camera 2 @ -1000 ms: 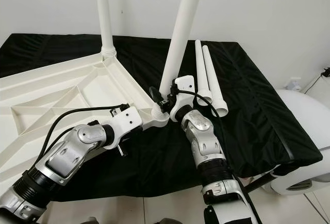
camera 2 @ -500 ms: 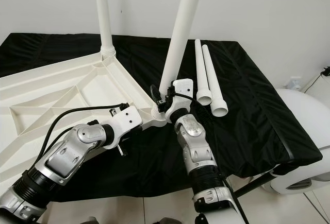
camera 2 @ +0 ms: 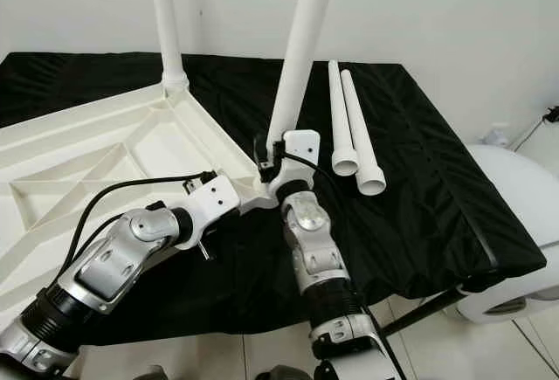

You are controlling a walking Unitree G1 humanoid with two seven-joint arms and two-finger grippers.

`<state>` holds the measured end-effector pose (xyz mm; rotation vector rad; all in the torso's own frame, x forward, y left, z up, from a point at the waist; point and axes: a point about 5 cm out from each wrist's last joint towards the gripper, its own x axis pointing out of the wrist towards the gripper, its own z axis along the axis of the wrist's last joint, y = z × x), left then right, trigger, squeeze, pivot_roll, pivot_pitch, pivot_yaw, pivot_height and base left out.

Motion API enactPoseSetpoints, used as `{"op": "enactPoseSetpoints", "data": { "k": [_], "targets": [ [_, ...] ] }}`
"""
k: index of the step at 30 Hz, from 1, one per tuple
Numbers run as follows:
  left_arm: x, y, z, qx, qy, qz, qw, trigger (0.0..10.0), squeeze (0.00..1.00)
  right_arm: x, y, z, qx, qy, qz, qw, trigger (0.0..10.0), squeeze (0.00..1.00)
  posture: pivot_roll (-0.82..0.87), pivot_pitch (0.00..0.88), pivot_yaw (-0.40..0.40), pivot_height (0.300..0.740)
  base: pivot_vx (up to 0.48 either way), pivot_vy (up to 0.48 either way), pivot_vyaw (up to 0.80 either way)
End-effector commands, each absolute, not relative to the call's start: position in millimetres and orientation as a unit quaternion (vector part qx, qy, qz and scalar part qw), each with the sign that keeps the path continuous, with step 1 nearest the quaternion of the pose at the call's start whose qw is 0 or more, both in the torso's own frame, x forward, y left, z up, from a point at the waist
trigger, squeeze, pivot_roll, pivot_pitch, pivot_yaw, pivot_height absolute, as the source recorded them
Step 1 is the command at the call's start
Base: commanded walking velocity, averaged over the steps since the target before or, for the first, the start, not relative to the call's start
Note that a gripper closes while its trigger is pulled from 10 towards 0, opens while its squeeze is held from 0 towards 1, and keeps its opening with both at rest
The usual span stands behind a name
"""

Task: Building children table

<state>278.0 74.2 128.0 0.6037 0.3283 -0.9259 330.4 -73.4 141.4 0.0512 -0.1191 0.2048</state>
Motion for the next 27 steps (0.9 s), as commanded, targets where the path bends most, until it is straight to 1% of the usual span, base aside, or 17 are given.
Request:
{"op": "enactPoseSetpoints", "data": {
  "k": [1, 10, 16, 20, 24, 25, 26, 27],
  "targets": [
    [277.0, 70.3, 137.8, 0.296, 0.134, -0.442, 0.836, 10.0, 0.0, 326.6, -86.8, 97.6, 0.007, 0.04, 0.046, 0.998, 10.0, 0.0, 0.09, 0.03, -0.074, 0.74, 0.0, 0.0, 0.0],
    [278.8, 70.6, 140.5, 0.296, 0.131, -0.438, 0.839, 10.0, 0.0, 332.9, -82.3, 101.7, 0.001, 0.023, 0.004, 1.0, 10.0, 0.0, 0.1, 0.024, -0.078, 0.74, 0.0, 0.0, 0.0],
    [279.8, 70.0, 142.1, 0.298, 0.128, -0.438, 0.839, 10.0, 0.0, 336.8, -77.0, 105.4, 0.014, 0.01, -0.032, 0.999, 10.0, 0.0, 0.1, 0.013, -0.076, 0.74, 0.0, 0.0, 0.0],
    [280.1, 69.3, 142.0, 0.299, 0.126, -0.437, 0.839, 10.0, 0.0, 335.6, -73.8, 103.9, 0.019, 0.007, -0.028, 0.999, 10.0, 0.0, 0.1, 0.006, -0.079, 0.74, 0.0, 0.0, 0.0],
    [280.1, 69.0, 142.1, 0.298, 0.126, -0.437, 0.839, 10.0, 0.0, 335.7, -76.4, 103.7, 0.019, 0.002, -0.034, 0.999, 10.0, 0.0, 0.1, 0.005, -0.079, 0.74, 0.0, 0.0, 0.0],
    [280.0, 68.9, 142.1, 0.299, 0.126, -0.437, 0.839, 10.0, 0.0, 336.0, -77.7, 103.5, 0.019, 0.001, -0.034, 0.999, 10.0, 0.04, 0.09, 0.001, -0.079, 0.74, 0.0, 0.0, 0.0],
    [280.0, 68.3, 142.1, 0.298, 0.125, -0.438, 0.839, 10.0, 0.0, 336.6, -80.3, 103.3, 0.021, 0.001, -0.031, 0.999, 10.0, 1.0, 0.09, 0.0, -0.081, 0.74, 0.0, 0.0, 0.0],
    [280.0, 68.3, 142.1, 0.298, 0.125, -0.438, 0.839, 10.0, 0.0, 336.6, -80.3, 103.3, 0.021, 0.001, -0.031, 0.999, 10.0, 1.0, 0.09, 0.0, -0.081, 0.74, 0.0, 0.0, 0.0]
  ]
}}
